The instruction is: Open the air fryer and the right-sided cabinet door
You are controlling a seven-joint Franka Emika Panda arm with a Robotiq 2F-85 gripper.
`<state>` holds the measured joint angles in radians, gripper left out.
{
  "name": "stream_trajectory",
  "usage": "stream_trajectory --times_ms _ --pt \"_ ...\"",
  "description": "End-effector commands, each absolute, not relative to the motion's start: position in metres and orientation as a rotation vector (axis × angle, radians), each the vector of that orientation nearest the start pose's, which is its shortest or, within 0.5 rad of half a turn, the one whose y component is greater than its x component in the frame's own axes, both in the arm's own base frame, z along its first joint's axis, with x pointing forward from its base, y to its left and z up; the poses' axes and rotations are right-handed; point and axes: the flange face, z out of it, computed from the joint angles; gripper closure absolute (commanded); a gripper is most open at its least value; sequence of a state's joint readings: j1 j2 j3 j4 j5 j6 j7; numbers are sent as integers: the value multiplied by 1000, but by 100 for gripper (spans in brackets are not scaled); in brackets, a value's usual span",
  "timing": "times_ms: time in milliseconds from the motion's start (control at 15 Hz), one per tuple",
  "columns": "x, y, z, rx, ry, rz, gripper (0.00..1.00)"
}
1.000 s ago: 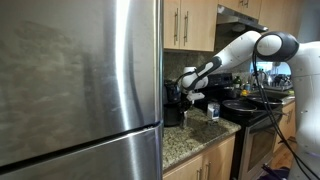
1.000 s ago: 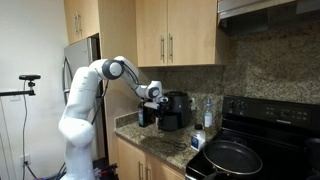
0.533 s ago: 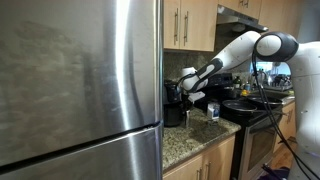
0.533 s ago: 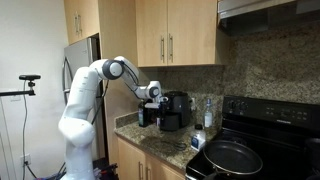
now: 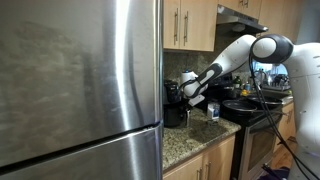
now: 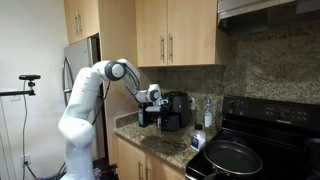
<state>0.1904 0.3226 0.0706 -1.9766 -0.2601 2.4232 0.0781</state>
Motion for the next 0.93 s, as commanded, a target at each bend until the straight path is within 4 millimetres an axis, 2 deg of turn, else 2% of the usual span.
stream_trajectory --times_ms 0,267,400,733,867 --pt "601 151 300 -3233 -760 -275 0" --pt "606 139 301 -3342 -1017 -339 0" --pt "608 138 299 -3312 -1156 -399 0" --pt "608 149 292 -3060 -1348 -624 0" --pt "610 144 293 -3005 -1370 -694 0"
